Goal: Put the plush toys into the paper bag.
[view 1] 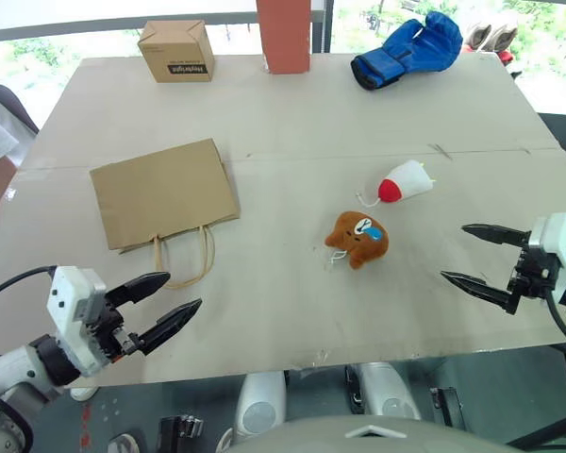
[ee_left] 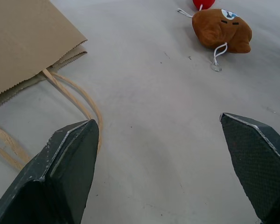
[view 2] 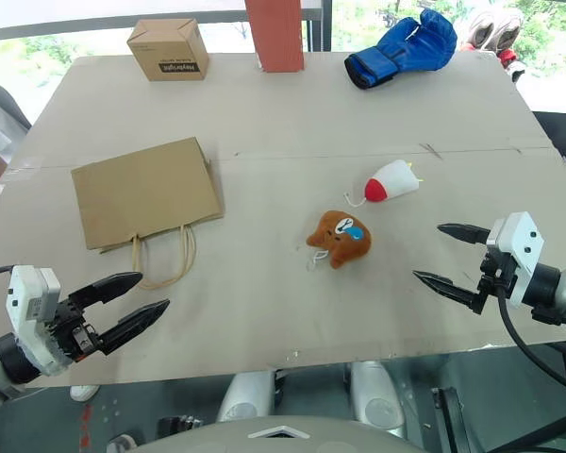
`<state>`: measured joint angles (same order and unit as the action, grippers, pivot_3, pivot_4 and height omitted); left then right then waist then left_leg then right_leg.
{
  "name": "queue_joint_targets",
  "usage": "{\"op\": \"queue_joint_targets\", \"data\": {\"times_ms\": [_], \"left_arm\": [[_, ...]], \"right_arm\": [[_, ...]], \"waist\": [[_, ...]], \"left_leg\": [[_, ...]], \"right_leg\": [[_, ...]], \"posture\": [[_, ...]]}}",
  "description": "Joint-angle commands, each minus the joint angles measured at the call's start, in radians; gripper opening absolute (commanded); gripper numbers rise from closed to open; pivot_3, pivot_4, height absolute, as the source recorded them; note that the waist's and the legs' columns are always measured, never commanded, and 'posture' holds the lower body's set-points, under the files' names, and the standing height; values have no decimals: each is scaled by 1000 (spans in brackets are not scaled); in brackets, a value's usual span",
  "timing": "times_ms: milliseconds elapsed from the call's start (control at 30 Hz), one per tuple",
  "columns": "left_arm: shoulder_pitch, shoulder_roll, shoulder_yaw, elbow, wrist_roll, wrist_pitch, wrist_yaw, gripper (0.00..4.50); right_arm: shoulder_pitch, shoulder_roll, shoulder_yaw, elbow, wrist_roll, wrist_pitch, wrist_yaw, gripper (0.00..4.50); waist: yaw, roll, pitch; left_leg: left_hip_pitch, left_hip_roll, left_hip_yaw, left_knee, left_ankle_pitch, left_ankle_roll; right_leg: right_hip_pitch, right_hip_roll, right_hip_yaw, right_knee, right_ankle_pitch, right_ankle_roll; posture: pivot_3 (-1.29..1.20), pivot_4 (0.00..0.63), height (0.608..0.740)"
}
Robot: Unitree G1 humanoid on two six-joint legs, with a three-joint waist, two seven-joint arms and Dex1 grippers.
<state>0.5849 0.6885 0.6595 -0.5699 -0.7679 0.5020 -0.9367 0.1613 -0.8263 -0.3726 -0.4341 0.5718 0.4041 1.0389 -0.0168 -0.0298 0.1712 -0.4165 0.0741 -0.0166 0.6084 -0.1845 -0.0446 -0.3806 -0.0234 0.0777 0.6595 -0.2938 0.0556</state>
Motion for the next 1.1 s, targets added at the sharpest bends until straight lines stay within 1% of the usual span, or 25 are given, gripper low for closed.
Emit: {"op": "queue_joint_targets", "data": {"times_ms": [33,67,133,233,300,433,500,567,667,767,833,967,1067,1100], "left_arm": [[-47,12,0,22,16,-27,12,4492],[-77,21,-7,44,43,-43,22,4492],[-113,49,-23,102,117,-116,-18,4492],[-157,97,-8,218,178,-214,-97,4492],[-173,138,-6,298,246,-297,-135,4492],[-192,242,5,519,377,-555,-265,4492],[-229,282,-6,636,431,-675,-286,4492],[-276,305,-47,722,485,-779,-283,4492],[-351,307,-119,785,541,-886,-266,4492],[-427,293,-183,821,567,-934,-242,4492],[-460,289,-219,846,577,-969,-238,4492],[-515,285,-277,907,618,-1064,-206,4492],[-545,263,-319,909,585,-1071,-218,4492],[-546,255,-329,894,556,-1057,-235,3962]], "right_arm": [[8,39,1,-48,15,-41,-17,4470],[3,66,31,-64,12,-63,-24,4470],[-13,103,89,-93,-1,-93,-29,4470],[-41,117,153,-132,-4,-100,-27,4470],[-56,121,185,-150,-4,-99,-28,4470],[-85,129,246,-171,-14,-104,-31,4470],[-94,140,266,-176,-24,-109,-48,4470],[-97,149,284,-181,-36,-112,-66,4470],[-98,155,294,-191,-44,-110,-89,4470],[-97,159,298,-202,-52,-107,-113,4470],[-94,160,297,-208,-55,-104,-126,4470],[-87,158,300,-218,-53,-100,-144,4470],[-87,160,302,-222,-55,-99,-160,4470],[-87,161,303,-225,-54,-97,-166,4500]], "waist": [[0,0,0],[4,-2,-1],[4,-1,-1],[-4,-1,-1],[-3,-1,-1],[-1,-2,-1],[2,-2,-2],[4,-3,-2],[6,-3,-2],[6,-6,-4],[4,-8,-5],[-1,-8,-5],[2,-8,-5],[2,-8,-5]], "left_leg": [[0,0,0,0,0,0],[0,0,0,0,0,2],[0,2,-2,-1,1,3],[0,2,-1,-1,1,3],[0,2,0,-1,1,3],[0,2,1,-2,0,3],[0,3,2,-2,0,2],[0,3,5,-3,0,2],[-1,3,11,-4,0,1],[-2,1,14,-5,0,3],[-2,1,13,-5,0,3],[-1,4,13,-5,1,4],[0,5,12,-5,1,4],[0,6,12,-5,1,4]], "right_leg": [[0,0,0,0,0,0],[0,0,0,0,0,0],[0,4,-1,1,0,0],[-1,4,0,1,0,0],[-1,4,0,1,0,0],[-2,3,0,1,1,-2],[-3,2,0,1,2,-4],[-4,0,0,1,2,-4],[-5,-5,-2,1,3,-4],[-5,-9,-2,1,3,-4],[-5,-8,-3,1,3,-4],[-5,-4,-4,3,3,-4],[-5,-2,-4,4,3,-3],[-5,-1,-4,4,3,-3]], "posture": [[0,150,740],[0,150,740],[0,150,740],[0,150,740],[0,150,740],[0,150,740],[0,150,740],[0,150,740],[0,150,740],[0,150,740],[0,150,740],[0,150,740],[0,150,740],[0,150,740]]}}
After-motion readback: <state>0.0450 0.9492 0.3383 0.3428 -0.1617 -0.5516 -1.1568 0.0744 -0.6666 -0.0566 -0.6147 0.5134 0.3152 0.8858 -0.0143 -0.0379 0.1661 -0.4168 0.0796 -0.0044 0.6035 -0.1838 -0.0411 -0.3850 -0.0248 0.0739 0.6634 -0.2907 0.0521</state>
